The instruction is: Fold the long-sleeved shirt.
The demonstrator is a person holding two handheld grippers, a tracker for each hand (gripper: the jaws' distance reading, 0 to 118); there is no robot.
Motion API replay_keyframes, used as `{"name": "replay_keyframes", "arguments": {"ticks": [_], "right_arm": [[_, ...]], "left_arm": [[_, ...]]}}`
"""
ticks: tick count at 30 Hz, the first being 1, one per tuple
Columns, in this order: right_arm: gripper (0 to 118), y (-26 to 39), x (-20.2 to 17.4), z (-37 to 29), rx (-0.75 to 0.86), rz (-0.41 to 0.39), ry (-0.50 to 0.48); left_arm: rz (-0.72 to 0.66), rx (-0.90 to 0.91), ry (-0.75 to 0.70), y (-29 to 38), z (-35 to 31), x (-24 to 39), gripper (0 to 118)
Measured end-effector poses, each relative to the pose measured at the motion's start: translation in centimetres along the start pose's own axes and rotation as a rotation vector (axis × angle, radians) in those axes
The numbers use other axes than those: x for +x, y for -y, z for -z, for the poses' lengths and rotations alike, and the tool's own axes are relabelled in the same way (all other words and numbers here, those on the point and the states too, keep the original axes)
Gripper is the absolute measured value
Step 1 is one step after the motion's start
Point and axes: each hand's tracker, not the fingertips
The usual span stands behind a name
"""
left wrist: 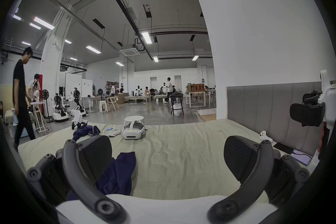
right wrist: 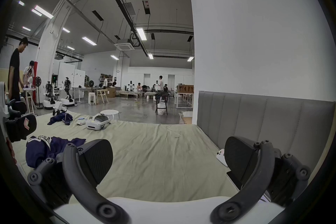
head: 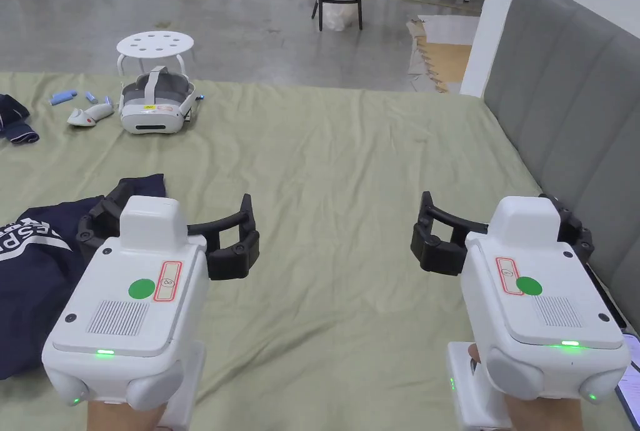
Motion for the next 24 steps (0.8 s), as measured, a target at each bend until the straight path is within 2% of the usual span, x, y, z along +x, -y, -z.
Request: {"name": "replay_keyframes", "arguments": {"ticks": [6, 8, 9, 10, 11, 12, 13, 15, 20, 24], "right_arm": [[118, 0.2, 0.0, 0.1, -0.011, -0.002, 0.008], [118, 0.2, 0.0, 0.0, -0.018, 0.002, 0.014], [116, 0.0, 0.1, -0.1, -0.023, 0.009, 0.012], [100, -0.1, 0.2, -0.2, -0.038, 0.017, 0.000], [54, -0.2, 0.4, -0.1, -0.046, 0.027, -0.019], [0, -0.1, 0.3, 0.1, -0.050, 0.014, 0.012], [0, 0.5, -0.2, 0.1, -0.042, 0.005, 0.094], [0, 1.3, -0.2, 0.1, -0.058, 0.025, 0.011], [0, 0.1, -0.9, 0.7, -0.066, 0.017, 0.022], [0, -0.8, -5.8, 1.8, -0.046, 0.016, -0.122]], "left_arm": [[-0.008, 0.002, 0.006, 0.0, -0.1, 0.0, 110], [-0.003, 0.005, 0.008, 0.0, -0.1, 0.0, 101], [-0.001, 0.004, 0.007, 0.0, -0.2, 0.0, 87], [0.000, -0.002, 0.001, 0.0, -0.2, 0.0, 50], [0.004, -0.019, -0.009, 0.0, 0.0, 0.1, 12], [0.019, -0.028, -0.027, 0.2, 0.1, 0.2, 7], [0.019, -0.019, -0.037, 0.6, 0.2, 0.1, 5], [-0.007, -0.024, -0.008, 0.8, 0.0, -0.2, 5], [0.006, -0.012, -0.040, 0.8, -0.5, -1.7, 5], [-0.001, -0.015, -0.160, 0.4, -2.2, -6.1, 5]]}}
